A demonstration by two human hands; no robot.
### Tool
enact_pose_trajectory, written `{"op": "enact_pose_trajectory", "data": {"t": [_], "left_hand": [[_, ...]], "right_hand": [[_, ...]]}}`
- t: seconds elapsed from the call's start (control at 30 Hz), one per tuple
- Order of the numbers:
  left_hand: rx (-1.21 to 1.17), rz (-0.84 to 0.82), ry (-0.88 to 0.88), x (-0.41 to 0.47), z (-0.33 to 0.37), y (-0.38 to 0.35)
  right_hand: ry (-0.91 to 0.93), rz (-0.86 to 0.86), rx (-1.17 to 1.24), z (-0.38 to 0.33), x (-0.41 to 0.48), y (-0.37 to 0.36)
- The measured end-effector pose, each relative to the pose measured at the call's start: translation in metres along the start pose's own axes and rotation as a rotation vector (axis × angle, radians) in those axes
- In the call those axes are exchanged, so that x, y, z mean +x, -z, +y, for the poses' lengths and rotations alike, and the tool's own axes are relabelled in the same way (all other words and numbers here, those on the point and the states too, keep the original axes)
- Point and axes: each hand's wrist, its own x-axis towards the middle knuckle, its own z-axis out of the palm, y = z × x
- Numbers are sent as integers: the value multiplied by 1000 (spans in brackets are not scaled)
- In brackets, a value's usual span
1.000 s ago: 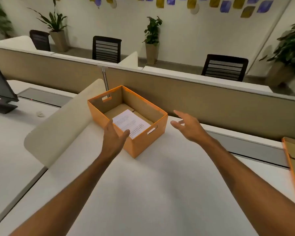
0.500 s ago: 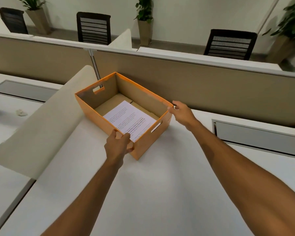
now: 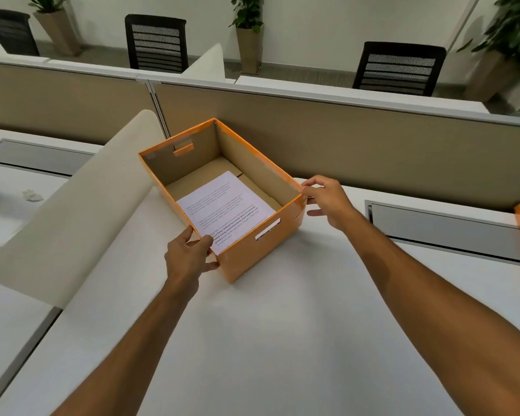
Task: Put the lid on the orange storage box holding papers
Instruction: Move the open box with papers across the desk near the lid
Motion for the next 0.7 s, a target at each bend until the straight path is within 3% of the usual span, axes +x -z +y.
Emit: {"op": "enact_pose_trajectory", "data": {"t": [0.3, 0.47, 0.7], "left_hand": [[124, -185, -72, -62, -2, -3], [229, -380, -133, -124, -12, -15], [348, -528, -169, -215, -40, -35]], "right_hand": [[-94, -133, 146, 39, -87, 84], [-142, -233, 215, 77, -160, 147], [-125, -194, 245, 138, -276, 218]]}}
